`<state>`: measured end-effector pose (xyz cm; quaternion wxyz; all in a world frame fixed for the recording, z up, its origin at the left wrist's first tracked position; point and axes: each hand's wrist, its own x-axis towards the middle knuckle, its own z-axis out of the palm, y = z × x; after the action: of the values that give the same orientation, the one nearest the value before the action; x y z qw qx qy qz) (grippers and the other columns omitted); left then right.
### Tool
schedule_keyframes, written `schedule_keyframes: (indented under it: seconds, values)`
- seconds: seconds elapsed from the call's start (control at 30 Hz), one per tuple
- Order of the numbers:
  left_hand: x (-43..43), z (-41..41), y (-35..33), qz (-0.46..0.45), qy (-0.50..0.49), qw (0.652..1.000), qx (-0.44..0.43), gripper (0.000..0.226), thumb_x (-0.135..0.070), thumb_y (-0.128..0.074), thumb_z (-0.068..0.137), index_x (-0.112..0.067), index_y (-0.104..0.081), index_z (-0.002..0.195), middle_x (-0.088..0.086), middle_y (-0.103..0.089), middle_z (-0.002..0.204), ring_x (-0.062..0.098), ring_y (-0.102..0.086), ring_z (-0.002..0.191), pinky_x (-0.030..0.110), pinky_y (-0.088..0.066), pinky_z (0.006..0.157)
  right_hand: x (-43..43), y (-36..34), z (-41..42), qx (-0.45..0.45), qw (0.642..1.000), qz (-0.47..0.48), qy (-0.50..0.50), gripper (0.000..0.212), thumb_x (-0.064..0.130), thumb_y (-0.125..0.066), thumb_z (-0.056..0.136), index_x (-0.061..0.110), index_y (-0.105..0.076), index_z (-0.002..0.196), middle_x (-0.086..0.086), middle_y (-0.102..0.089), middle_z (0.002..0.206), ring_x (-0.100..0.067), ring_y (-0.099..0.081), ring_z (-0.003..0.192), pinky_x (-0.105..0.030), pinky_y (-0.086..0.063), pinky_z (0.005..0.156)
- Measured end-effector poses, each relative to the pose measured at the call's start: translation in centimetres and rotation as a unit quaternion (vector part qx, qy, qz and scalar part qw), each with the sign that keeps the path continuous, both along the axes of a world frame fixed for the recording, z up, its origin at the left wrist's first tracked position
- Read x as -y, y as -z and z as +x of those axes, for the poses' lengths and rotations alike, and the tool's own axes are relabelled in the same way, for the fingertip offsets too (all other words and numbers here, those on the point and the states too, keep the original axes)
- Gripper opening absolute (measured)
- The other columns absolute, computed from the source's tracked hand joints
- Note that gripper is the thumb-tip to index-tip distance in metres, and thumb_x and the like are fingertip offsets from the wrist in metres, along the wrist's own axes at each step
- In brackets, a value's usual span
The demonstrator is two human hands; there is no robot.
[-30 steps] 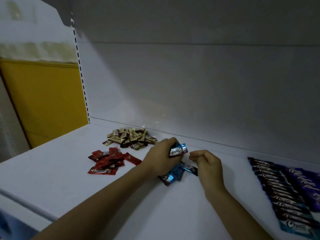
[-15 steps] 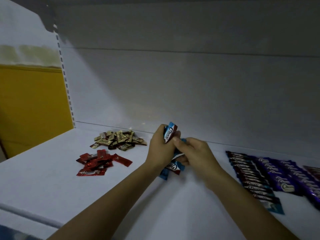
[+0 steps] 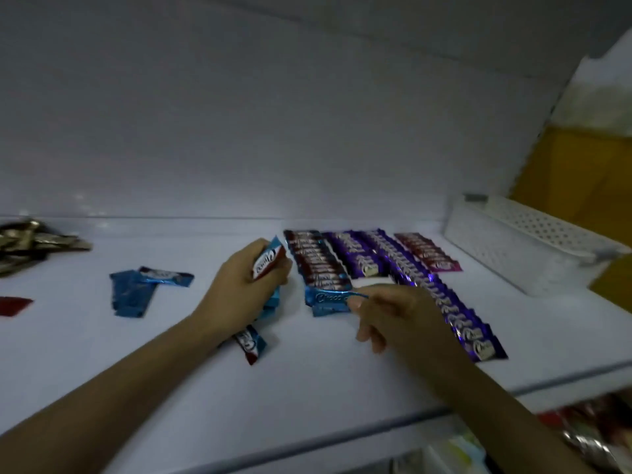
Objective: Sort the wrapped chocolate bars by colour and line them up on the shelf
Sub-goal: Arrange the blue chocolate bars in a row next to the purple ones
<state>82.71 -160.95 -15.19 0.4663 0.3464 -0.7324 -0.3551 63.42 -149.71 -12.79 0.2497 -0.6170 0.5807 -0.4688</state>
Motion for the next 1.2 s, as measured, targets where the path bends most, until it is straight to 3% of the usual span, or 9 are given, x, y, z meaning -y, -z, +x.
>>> schedule_keyframes:
  seconds: [0.1,0.17,0.23,0.33,0.43,0.63,0.8,1.03,1.2]
  values:
    - [-0.9,0.3,-0.1,-0.016,-0.007,1.000,0.027,0.014,-0.020,-0.058,0.093,-0.024,-0.057,0.080,-0.006,-0.067,0.075,0.004,-0.060,0.067,0.020,-0.047,0.063,-1.5,1.6,-1.1,-0.216,0.976,-0.031,-0.010,0.022,0.004,-0.060,0.089,0.016,-0.074,0.102,0.007,-0.066,0.082,0.004,-0.056,0.072,-0.013,-0.042,0.070]
    - [-1.3,0.1,0.0,-0.021,-0.023,0.997,0.067,0.009,-0.024,-0.057,0.092,-0.026,-0.057,0.083,-0.006,-0.067,0.078,0.010,-0.062,0.073,0.024,-0.049,0.067,-2.1,2.2,-1.8,-0.280,0.958,-0.055,-0.028,0.032,-0.005,-0.051,0.089,0.011,-0.071,0.108,-0.003,-0.065,0.097,-0.010,-0.059,0.089,-0.022,-0.046,0.080]
    - [-1.4,-0.1,0.2,-0.029,-0.035,0.994,0.097,0.008,-0.030,-0.057,0.092,-0.025,-0.056,0.085,-0.006,-0.065,0.078,0.006,-0.060,0.070,0.021,-0.047,0.062,-2.3,2.3,-2.1,-0.277,0.958,-0.077,-0.019,0.033,-0.002,-0.045,0.088,0.008,-0.071,0.107,-0.008,-0.064,0.102,-0.020,-0.060,0.095,-0.030,-0.049,0.081]
    - [-1.5,-0.2,0.1,-0.033,-0.030,0.993,0.105,0.011,-0.032,-0.057,0.092,-0.024,-0.057,0.085,-0.008,-0.062,0.072,0.001,-0.055,0.063,0.012,-0.041,0.053,-1.7,1.8,-1.8,-0.255,0.965,-0.063,-0.011,0.018,0.015,-0.060,0.091,0.013,-0.071,0.106,0.001,-0.063,0.098,-0.010,-0.056,0.093,-0.029,-0.047,0.080]
    - [-1.7,-0.2,0.0,-0.029,-0.022,0.995,0.097,0.011,-0.030,-0.058,0.092,-0.023,-0.057,0.084,-0.011,-0.061,0.069,0.000,-0.055,0.062,0.012,-0.041,0.052,-0.7,1.7,-1.0,-0.308,0.951,-0.018,-0.017,0.025,0.037,-0.068,0.082,0.021,-0.071,0.102,0.011,-0.057,0.092,-0.003,-0.049,0.089,-0.027,-0.042,0.081]
    - [-1.7,-0.2,-0.1,-0.031,-0.005,0.995,0.095,0.014,-0.029,-0.058,0.091,-0.030,-0.052,0.078,-0.029,-0.059,0.069,-0.003,-0.055,0.061,0.009,-0.040,0.053,1.1,1.1,-1.4,-0.351,0.935,-0.037,0.032,0.021,0.036,-0.073,0.078,0.025,-0.070,0.096,0.009,-0.059,0.094,-0.012,-0.051,0.093,-0.040,-0.041,0.087]
    - [-1.8,-0.2,0.0,-0.041,-0.013,0.995,0.090,0.015,-0.028,-0.059,0.090,-0.031,-0.052,0.078,-0.022,-0.060,0.065,-0.006,-0.055,0.062,0.008,-0.040,0.054,2.2,1.3,-1.5,-0.395,0.916,-0.038,0.062,0.026,0.039,-0.069,0.081,0.029,-0.070,0.105,0.009,-0.059,0.103,-0.011,-0.049,0.098,-0.030,-0.029,0.084]
    - [-1.8,-0.3,-0.4,-0.042,-0.038,0.996,0.069,0.014,-0.028,-0.059,0.091,-0.029,-0.053,0.079,-0.013,-0.058,0.068,-0.005,-0.056,0.065,0.009,-0.042,0.056,2.2,1.3,-1.1,-0.373,0.923,-0.053,0.076,0.041,0.038,-0.067,0.085,0.017,-0.064,0.121,0.000,-0.063,0.113,-0.017,-0.054,0.106,-0.037,-0.038,0.097]
    - [-1.8,-0.5,-1.0,-0.006,-0.064,0.997,-0.049,0.006,-0.020,-0.059,0.092,-0.017,-0.058,0.087,-0.009,-0.062,0.075,-0.001,-0.061,0.069,0.009,-0.046,0.058,0.8,0.9,4.5,-0.089,0.995,0.024,-0.038,0.039,0.060,-0.067,0.072,0.033,-0.063,0.100,0.014,-0.069,0.081,0.006,-0.061,0.079,-0.006,-0.045,0.067]
